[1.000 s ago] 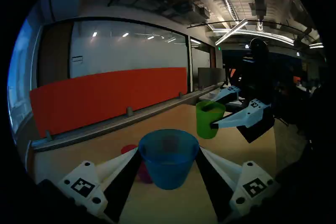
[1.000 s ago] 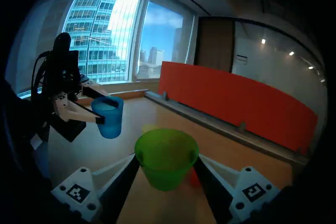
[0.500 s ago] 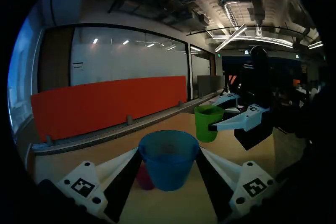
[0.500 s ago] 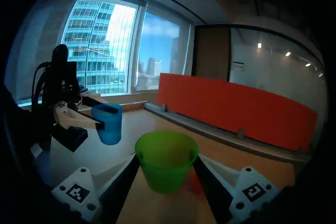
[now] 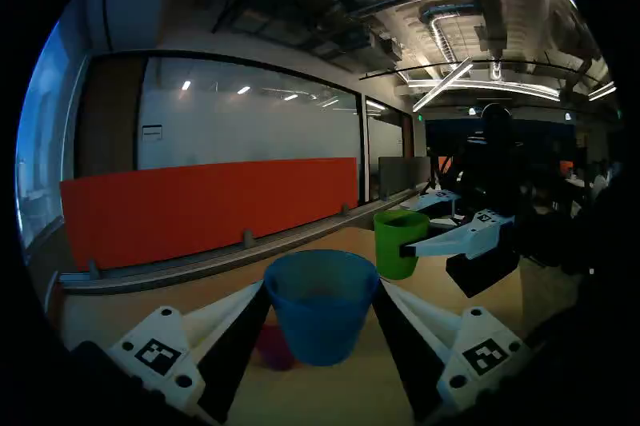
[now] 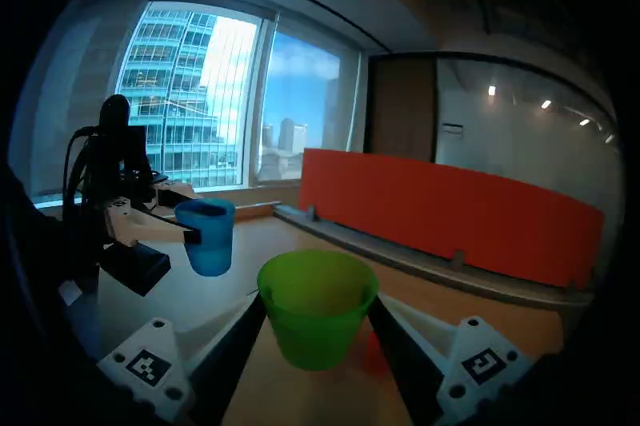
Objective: Pour water
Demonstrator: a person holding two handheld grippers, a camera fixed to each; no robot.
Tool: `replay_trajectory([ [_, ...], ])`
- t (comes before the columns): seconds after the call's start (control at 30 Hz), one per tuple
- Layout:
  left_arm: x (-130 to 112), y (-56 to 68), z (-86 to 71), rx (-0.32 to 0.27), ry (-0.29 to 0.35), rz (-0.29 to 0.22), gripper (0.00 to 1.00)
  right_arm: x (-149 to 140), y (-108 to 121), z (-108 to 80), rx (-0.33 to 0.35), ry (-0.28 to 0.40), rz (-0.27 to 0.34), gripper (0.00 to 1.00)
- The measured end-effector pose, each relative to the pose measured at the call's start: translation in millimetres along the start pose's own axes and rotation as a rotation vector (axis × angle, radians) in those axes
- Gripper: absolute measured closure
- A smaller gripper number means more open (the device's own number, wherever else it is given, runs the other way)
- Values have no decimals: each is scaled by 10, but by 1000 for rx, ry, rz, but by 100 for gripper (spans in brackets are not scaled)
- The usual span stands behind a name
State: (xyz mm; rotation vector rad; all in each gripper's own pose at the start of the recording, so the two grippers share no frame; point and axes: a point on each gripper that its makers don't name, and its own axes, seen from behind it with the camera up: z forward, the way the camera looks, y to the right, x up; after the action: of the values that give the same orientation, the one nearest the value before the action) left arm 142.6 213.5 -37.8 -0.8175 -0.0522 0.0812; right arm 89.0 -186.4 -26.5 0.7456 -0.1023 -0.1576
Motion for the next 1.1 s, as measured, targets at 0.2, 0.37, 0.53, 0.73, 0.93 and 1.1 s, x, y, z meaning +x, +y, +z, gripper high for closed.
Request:
replay_trajectory([
  [0.2, 20, 10, 6, 0, 3, 2, 14, 9, 0, 11, 5, -1, -4, 10],
  [0.37, 31, -6, 19, 2, 4, 4, 14, -5, 0, 17, 9, -3, -11, 10],
  [0.53, 68, -36, 20, 7, 7, 19, 14, -19, -36, 36, 21, -6, -14, 10],
  [0.73, 143, -116, 14, 25, 10, 57, 14, -31, -125, 76, 45, -2, -11, 10],
  [0.93, 230, -189, 6, 47, 14, 111, 14, -36, -215, 134, 70, 4, -1, 11],
  [1.1, 345, -227, -4, 64, 21, 157, 14, -45, -278, 189, 88, 6, 4, 11],
])
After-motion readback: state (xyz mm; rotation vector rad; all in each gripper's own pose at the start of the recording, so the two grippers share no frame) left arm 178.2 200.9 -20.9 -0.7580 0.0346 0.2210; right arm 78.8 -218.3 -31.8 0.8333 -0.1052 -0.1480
